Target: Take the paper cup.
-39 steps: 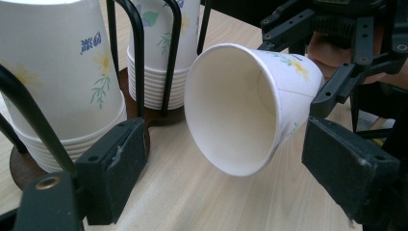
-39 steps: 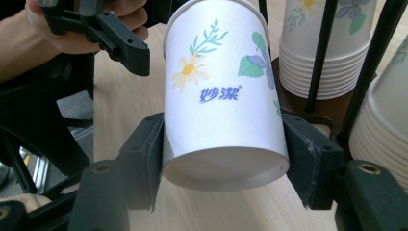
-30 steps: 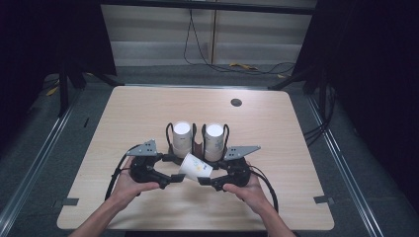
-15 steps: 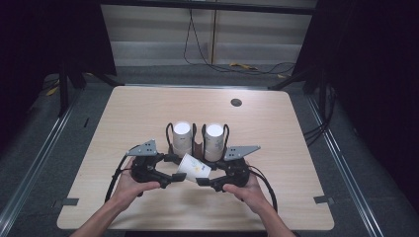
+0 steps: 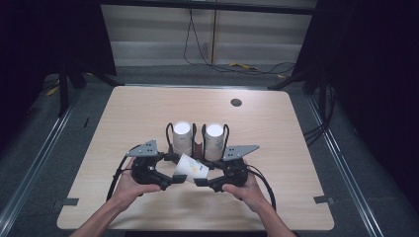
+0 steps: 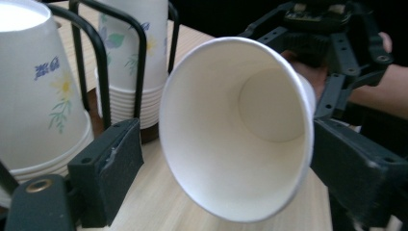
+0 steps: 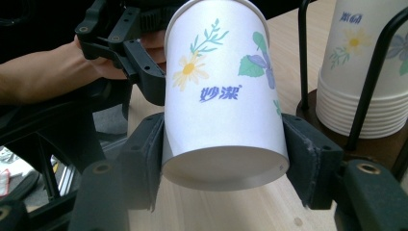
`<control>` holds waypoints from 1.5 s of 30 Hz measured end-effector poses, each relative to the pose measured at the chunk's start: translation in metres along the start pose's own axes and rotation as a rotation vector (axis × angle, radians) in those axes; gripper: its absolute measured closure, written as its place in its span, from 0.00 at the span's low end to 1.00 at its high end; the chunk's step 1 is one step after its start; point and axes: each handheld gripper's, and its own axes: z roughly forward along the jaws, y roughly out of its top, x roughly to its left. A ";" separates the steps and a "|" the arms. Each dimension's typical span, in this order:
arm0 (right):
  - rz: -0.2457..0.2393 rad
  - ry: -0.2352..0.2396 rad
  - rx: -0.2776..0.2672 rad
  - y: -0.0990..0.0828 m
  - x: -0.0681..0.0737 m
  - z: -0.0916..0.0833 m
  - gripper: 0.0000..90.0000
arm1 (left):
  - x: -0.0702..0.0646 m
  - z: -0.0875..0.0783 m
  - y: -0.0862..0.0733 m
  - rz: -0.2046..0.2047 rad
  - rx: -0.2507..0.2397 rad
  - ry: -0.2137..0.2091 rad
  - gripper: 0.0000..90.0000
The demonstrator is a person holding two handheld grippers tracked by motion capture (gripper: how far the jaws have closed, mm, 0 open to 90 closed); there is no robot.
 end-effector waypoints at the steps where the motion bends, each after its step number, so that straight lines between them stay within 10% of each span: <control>1: -0.002 0.000 -0.004 0.001 0.000 0.000 0.42 | 0.000 -0.001 0.000 0.003 -0.009 -0.018 0.16; 45: -0.038 -0.006 0.069 0.004 0.004 0.008 0.30 | -0.001 0.004 -0.002 0.020 -0.040 -0.131 0.31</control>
